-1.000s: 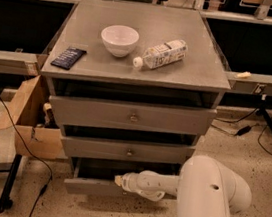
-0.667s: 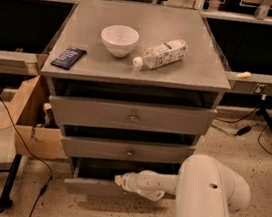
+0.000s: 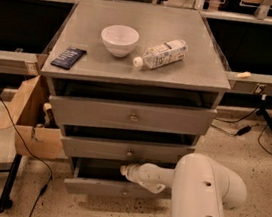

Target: Open bottom drawer

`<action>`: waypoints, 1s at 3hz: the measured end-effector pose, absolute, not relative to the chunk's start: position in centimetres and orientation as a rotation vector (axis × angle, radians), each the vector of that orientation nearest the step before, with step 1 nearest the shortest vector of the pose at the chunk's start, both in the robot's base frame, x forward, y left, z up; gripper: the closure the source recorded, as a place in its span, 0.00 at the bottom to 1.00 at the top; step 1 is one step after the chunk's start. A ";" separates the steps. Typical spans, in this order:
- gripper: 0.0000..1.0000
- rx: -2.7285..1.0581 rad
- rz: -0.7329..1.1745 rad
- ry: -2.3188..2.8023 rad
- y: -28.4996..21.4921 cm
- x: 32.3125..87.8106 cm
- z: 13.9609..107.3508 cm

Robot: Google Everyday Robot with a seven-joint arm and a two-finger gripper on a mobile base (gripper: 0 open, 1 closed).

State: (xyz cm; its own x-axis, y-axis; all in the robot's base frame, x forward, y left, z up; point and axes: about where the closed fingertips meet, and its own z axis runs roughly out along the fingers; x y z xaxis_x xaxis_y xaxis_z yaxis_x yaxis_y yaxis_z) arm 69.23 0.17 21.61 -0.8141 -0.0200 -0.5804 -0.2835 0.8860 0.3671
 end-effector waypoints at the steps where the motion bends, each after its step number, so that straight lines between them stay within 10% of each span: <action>1: 1.00 -0.152 0.575 2.469 -1.0 70.8 21.1; 3: 1.00 -0.059 0.542 2.566 -4.2 69.2 18.3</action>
Offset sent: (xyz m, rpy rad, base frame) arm 0.0074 -0.0537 -0.0366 -0.0097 0.1027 -0.1498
